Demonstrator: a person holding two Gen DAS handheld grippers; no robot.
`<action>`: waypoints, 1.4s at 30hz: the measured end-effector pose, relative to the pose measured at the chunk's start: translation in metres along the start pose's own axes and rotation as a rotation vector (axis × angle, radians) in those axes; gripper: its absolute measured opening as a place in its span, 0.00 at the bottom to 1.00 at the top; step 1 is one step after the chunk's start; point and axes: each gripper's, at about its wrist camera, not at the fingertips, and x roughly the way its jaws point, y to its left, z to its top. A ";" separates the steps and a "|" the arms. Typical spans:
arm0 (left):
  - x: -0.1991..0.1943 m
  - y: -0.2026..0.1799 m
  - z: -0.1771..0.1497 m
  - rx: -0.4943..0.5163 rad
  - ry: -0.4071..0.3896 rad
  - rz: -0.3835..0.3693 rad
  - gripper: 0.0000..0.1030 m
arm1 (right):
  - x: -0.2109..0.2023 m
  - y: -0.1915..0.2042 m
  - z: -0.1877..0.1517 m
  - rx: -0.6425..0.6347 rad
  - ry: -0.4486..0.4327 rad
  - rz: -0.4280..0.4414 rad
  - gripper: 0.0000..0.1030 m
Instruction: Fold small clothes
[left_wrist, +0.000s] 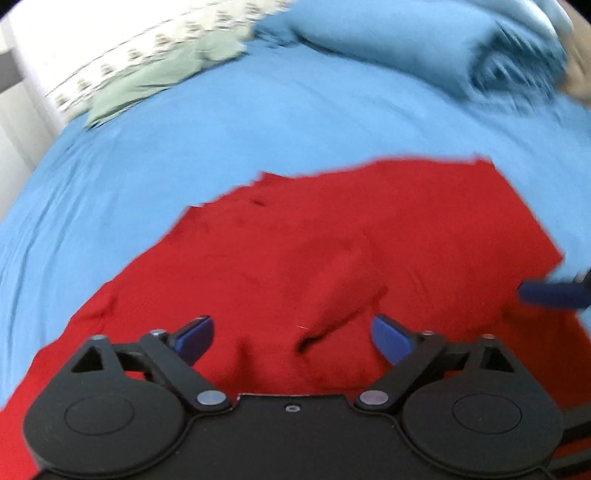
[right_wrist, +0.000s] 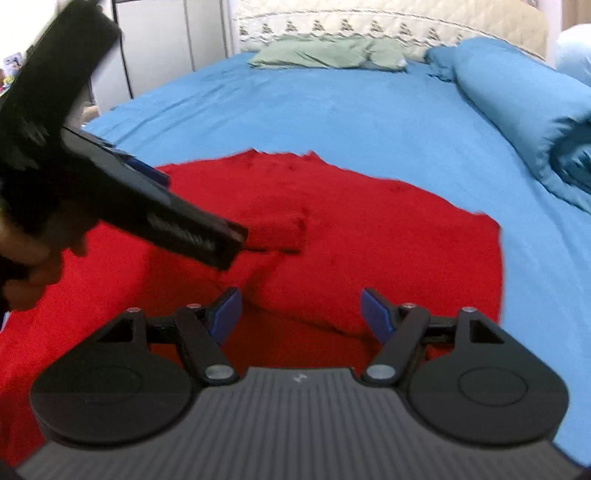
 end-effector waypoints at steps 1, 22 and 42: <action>0.008 -0.004 -0.001 0.024 0.013 0.000 0.83 | -0.001 -0.004 -0.003 0.007 0.007 -0.004 0.85; 0.017 0.093 -0.044 -0.530 0.042 -0.092 0.58 | 0.003 -0.010 -0.014 0.135 0.031 -0.032 0.85; 0.005 0.133 -0.039 -0.909 -0.044 -0.233 0.03 | 0.014 -0.006 -0.006 0.156 0.033 -0.073 0.85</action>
